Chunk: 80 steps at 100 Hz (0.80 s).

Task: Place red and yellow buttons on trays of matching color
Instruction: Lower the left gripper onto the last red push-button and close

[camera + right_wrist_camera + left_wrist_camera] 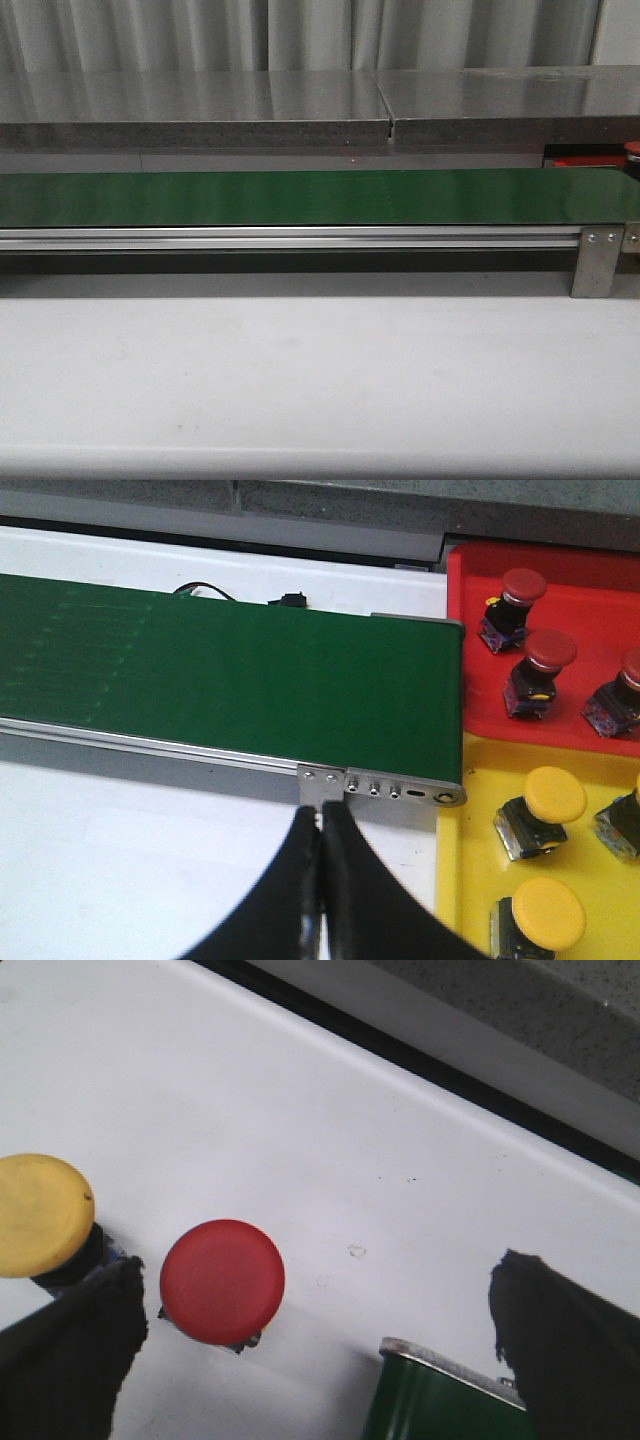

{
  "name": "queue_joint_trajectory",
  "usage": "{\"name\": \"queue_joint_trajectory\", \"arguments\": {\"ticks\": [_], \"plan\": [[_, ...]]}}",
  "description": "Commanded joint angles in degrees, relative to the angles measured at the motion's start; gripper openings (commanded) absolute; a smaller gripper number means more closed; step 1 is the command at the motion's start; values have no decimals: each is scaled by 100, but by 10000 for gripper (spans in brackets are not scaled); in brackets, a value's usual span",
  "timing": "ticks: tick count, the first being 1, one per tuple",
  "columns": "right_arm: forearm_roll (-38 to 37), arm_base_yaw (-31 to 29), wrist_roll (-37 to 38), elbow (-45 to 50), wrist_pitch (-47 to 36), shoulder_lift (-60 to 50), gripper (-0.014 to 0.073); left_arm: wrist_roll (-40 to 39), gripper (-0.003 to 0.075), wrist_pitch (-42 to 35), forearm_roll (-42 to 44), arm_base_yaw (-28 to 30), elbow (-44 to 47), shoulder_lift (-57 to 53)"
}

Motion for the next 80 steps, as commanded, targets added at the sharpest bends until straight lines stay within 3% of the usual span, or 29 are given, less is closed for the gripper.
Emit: {"name": "queue_joint_trajectory", "arguments": {"ticks": [1,80], "plan": [[62,-4,-74,-138,-379,-37,-67,-41,649,-231,-93,11,-328,-186],[62,-4,-74,-138,-379,-37,-67,-62,648,-628,-69,177,-394,294]]}}
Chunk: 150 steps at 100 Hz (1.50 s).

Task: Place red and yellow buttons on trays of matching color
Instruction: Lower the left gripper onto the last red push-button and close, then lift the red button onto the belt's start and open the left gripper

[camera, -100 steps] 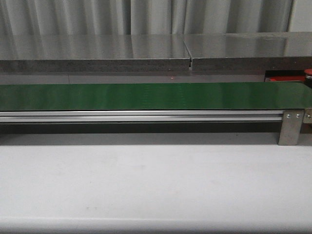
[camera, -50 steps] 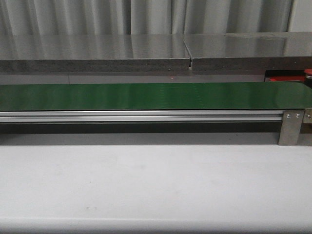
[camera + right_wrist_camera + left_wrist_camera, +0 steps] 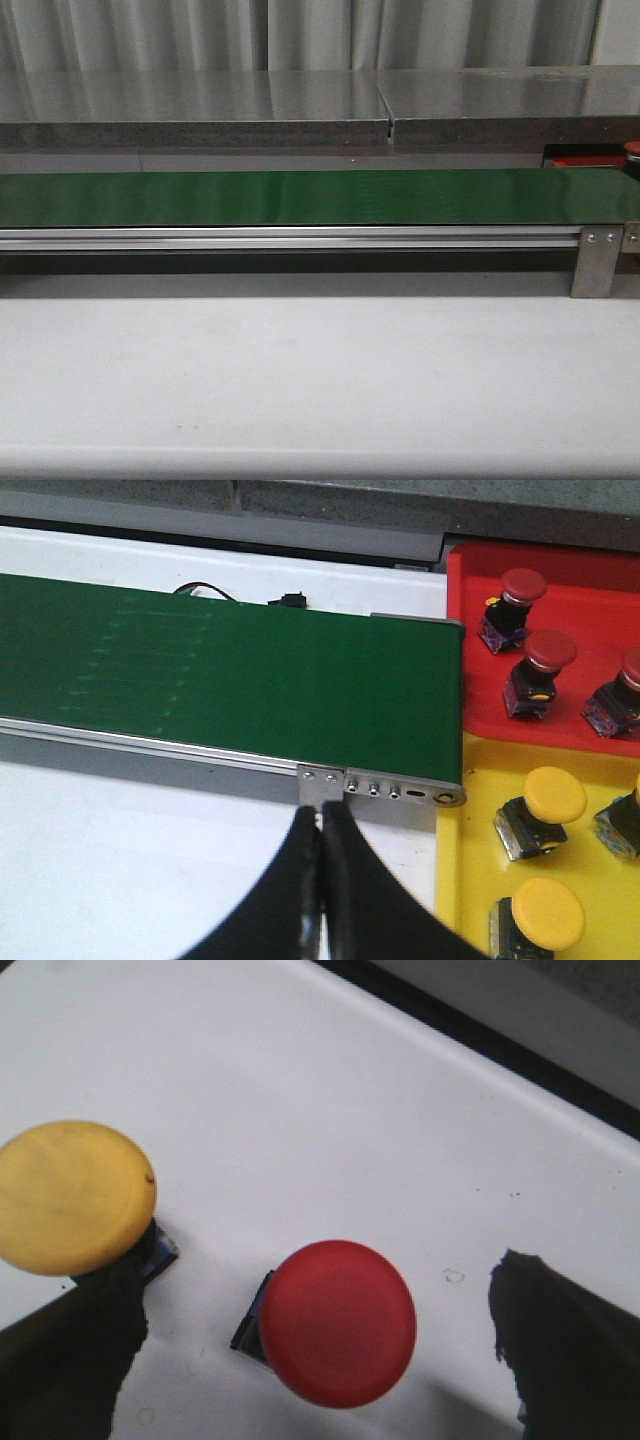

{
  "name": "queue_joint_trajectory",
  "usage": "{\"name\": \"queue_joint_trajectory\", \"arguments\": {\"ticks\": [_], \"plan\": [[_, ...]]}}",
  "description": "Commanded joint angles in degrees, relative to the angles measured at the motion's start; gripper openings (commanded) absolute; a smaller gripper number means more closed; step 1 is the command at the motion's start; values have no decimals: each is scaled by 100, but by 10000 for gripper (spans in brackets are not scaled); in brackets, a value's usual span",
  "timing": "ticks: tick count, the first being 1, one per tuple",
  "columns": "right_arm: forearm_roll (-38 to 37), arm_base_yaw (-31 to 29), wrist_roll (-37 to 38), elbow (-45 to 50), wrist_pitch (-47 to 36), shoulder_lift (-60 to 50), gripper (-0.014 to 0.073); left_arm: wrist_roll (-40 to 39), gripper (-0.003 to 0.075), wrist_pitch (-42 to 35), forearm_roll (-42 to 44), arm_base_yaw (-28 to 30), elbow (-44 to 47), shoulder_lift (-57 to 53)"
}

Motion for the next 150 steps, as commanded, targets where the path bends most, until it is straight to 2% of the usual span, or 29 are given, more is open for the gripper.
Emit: {"name": "queue_joint_trajectory", "arguments": {"ticks": [1,18,35,49,68,77,97,127,141,150], "plan": [[62,-4,-74,-138,-379,-37,-67,-49,648,-277,-101,2,-194,-332],[62,-4,-74,-138,-379,-37,-67,-49,637,-326,-101,2,-194,-272],[62,-4,-74,-138,-379,-37,-67,-49,554,-487,-101,2,-194,-263],[62,-4,-74,-138,-379,-37,-67,-49,406,-536,-133,2,-194,-263],[62,-4,-74,-138,-379,-37,-67,-39,103,-611,-145,2,-203,-263],[62,-4,-74,-138,-379,-37,-67,-39,-15,-533,-145,2,-203,-314],[62,-4,-74,-138,-379,-37,-67,-14,-19,-449,-145,-44,-203,-806],[62,-4,-74,-138,-379,-37,-67,-14,-19,248,-81,-209,-107,-1905],[62,-4,-74,-138,-379,-37,-67,-14,-19,47,-116,-394,523,-2424],[62,-4,-74,-138,-379,-37,-67,-14,-19,-242,-142,-547,1245,-2780]]}}
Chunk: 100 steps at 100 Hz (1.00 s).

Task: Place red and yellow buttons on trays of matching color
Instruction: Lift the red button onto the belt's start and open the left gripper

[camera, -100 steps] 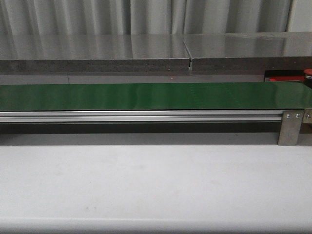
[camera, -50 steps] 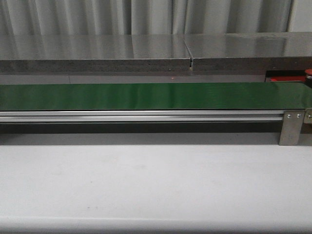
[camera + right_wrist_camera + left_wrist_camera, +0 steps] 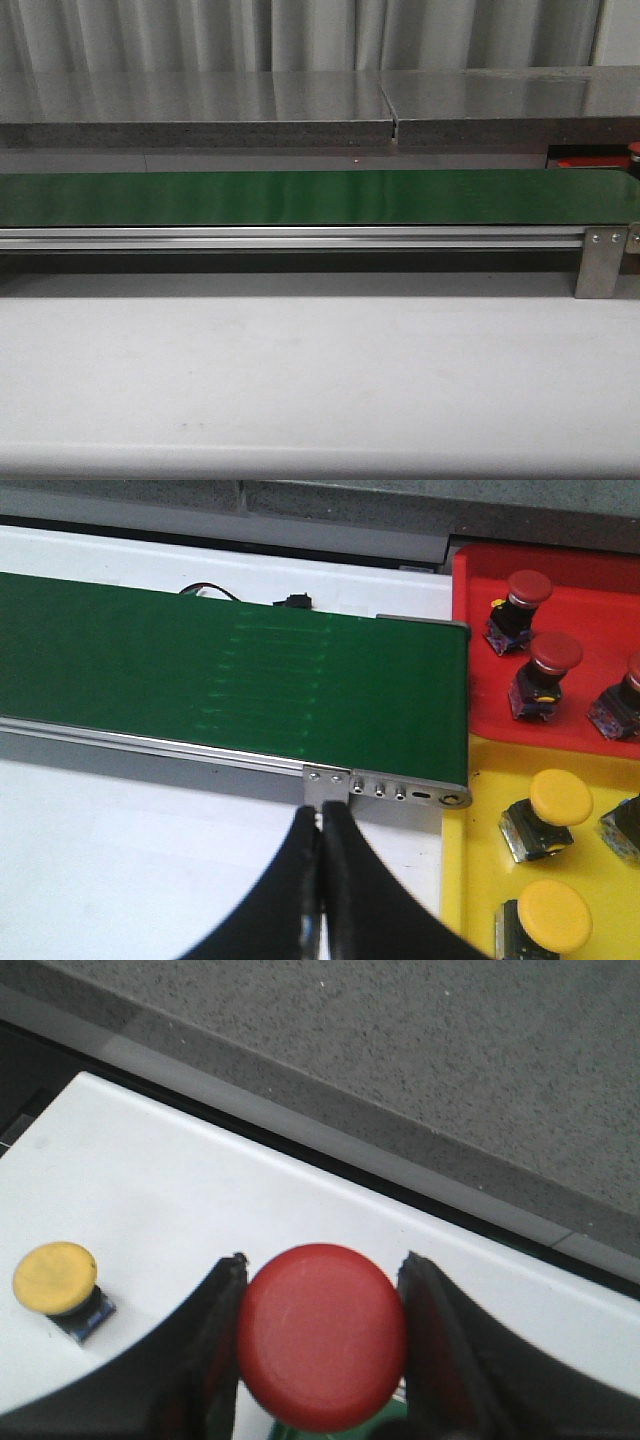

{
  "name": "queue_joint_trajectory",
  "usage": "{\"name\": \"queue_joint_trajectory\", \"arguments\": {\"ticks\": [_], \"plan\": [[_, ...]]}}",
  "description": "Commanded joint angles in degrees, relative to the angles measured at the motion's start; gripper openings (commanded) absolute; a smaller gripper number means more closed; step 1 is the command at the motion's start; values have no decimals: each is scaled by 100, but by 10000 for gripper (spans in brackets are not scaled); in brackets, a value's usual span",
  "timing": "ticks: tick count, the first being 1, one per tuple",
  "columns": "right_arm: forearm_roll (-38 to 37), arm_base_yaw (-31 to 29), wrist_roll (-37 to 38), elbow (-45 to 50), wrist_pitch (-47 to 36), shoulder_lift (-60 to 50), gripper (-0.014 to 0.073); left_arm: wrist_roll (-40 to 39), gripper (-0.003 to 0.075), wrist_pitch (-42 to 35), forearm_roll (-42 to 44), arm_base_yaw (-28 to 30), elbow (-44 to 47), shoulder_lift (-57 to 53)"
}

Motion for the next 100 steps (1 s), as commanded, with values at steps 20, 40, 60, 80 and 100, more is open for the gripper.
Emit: {"name": "queue_joint_trajectory", "arguments": {"ticks": [20,40,60,80,100], "plan": [[62,-4,-74,-138,-379,-37,-67,-14,-19,-1004,-163,-476,1592,-1057],[62,-4,-74,-138,-379,-37,-67,-14,-19,-1466,-183,-650,2151,-1001],[62,-4,-74,-138,-379,-37,-67,-14,-18,-1751,-200,-677,2408,-1001],[62,-4,-74,-138,-379,-37,-67,84,175,-1576,-200,-703,2417,-1001],[62,-4,-74,-138,-379,-37,-67,124,611,-1441,-439,-696,2406,-1001]]}}
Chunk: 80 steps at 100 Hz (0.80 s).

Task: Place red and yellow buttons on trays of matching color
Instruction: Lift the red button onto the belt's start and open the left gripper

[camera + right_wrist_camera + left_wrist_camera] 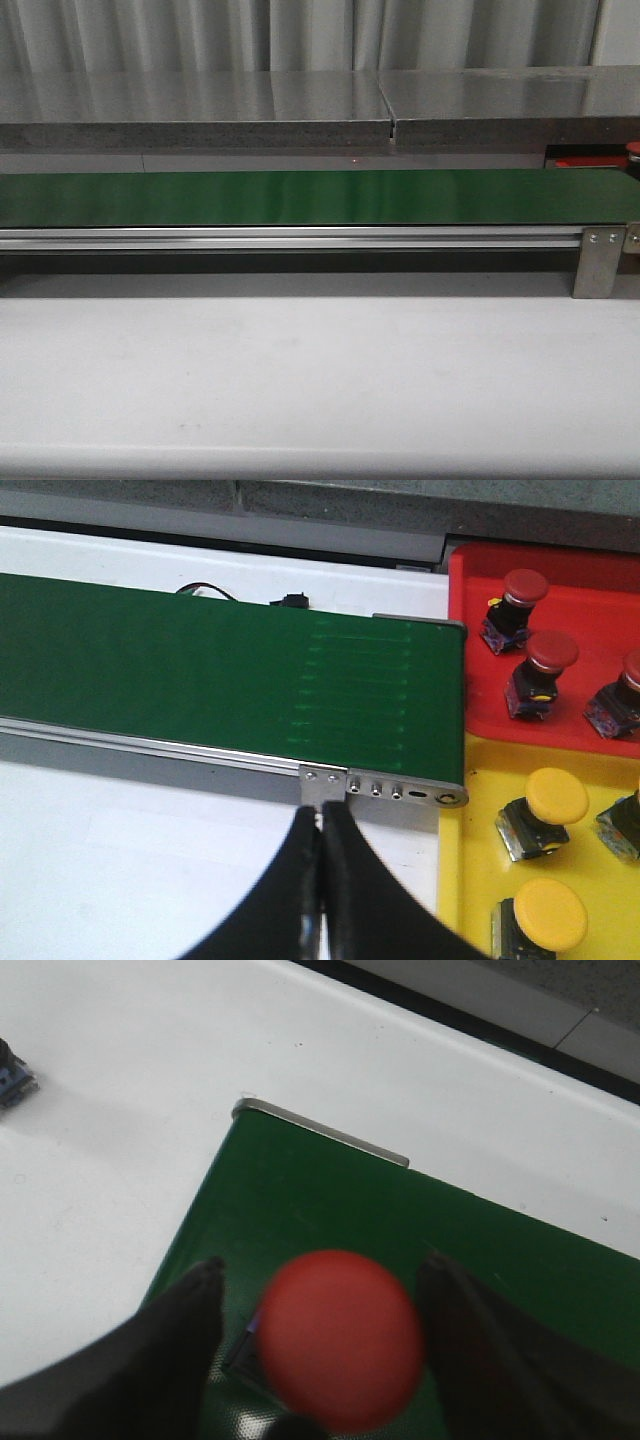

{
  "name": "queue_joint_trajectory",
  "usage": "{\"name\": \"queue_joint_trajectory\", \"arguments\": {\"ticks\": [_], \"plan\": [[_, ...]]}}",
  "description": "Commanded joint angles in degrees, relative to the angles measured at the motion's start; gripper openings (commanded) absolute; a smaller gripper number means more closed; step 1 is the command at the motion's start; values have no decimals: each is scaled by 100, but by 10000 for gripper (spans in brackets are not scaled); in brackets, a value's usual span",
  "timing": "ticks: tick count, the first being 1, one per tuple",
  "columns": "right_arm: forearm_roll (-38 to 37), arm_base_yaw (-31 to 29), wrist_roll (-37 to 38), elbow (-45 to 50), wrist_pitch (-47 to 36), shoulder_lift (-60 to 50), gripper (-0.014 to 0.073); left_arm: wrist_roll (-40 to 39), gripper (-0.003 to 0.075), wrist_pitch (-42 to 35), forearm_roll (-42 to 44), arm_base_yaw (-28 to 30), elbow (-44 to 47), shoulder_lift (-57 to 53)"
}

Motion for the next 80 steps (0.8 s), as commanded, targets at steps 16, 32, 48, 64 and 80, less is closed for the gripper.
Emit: {"name": "queue_joint_trajectory", "arguments": {"ticks": [16,32,48,64,80], "plan": [[62,-4,-74,-138,-379,-37,-67,30,639,81,-205,-27,-455,-312],[62,-4,-74,-138,-379,-37,-67,30,639,571,-96,172,-1064,-312],[62,-4,-74,-138,-379,-37,-67,30,639,592,83,613,-1527,-300],[62,-4,-74,-138,-379,-37,-67,39,639,512,366,1005,-1668,-106],[62,-4,-74,-138,-379,-37,-67,39,639,465,380,1280,-1843,460]]}}
